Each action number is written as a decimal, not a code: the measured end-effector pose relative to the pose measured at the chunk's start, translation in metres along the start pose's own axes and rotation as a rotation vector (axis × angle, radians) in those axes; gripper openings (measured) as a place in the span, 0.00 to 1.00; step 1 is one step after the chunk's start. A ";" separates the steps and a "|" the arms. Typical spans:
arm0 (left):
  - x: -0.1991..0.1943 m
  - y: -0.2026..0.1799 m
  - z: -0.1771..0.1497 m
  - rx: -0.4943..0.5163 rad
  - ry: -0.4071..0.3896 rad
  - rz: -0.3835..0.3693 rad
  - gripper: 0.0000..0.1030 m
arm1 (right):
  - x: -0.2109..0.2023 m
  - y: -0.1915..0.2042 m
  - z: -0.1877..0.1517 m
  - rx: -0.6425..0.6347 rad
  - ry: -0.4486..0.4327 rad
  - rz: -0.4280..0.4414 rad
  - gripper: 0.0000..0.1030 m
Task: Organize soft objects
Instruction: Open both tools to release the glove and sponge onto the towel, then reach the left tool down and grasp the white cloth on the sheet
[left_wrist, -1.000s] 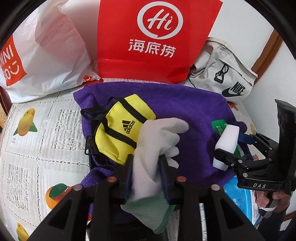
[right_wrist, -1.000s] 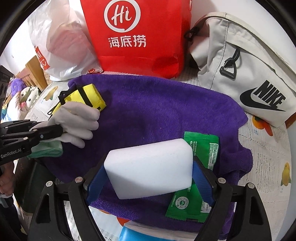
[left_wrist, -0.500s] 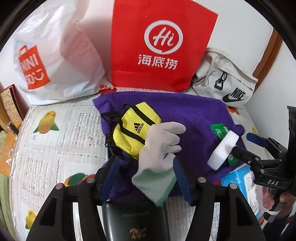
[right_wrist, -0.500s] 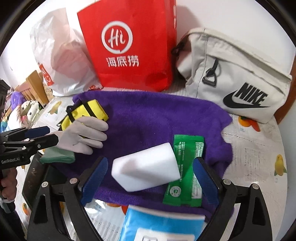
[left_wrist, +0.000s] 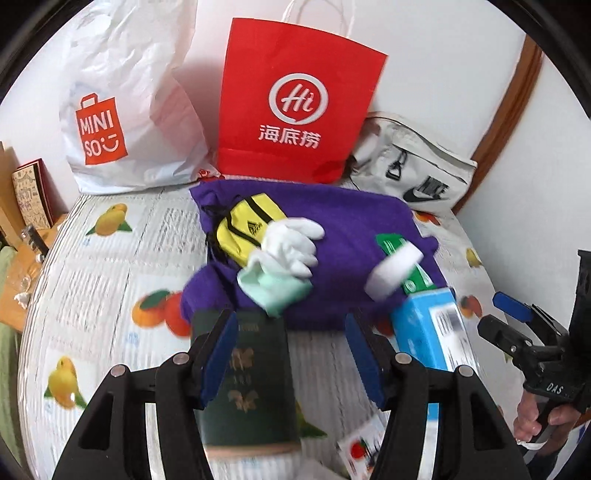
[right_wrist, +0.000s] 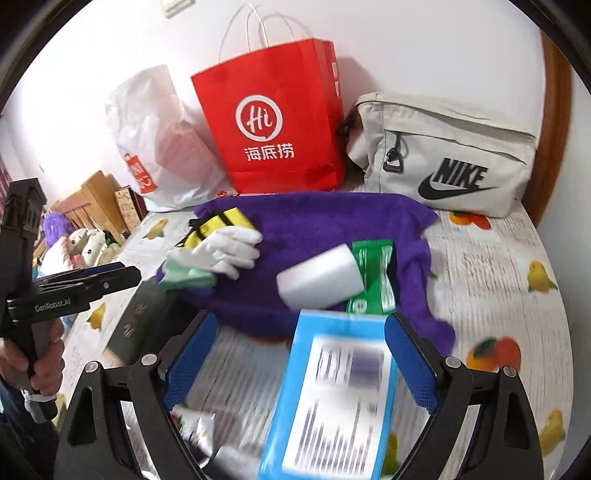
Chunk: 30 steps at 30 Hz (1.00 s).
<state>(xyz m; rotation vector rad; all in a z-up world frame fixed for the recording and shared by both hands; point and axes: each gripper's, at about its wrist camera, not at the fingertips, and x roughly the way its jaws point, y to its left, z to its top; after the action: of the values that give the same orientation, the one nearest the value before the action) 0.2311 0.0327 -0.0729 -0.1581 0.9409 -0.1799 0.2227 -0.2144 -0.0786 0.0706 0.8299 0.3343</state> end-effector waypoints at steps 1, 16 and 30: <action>-0.005 -0.003 -0.005 0.004 -0.003 0.000 0.57 | -0.008 0.001 -0.007 -0.001 -0.007 0.001 0.89; -0.035 -0.032 -0.097 0.070 0.040 -0.004 0.57 | -0.060 0.025 -0.107 -0.023 -0.003 0.041 0.82; -0.004 -0.068 -0.154 0.208 0.108 -0.052 0.57 | -0.049 0.010 -0.151 0.037 0.069 0.031 0.82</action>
<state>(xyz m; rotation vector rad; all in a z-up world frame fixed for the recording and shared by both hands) 0.0978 -0.0416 -0.1440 0.0194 1.0193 -0.3348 0.0789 -0.2310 -0.1440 0.1072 0.9044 0.3525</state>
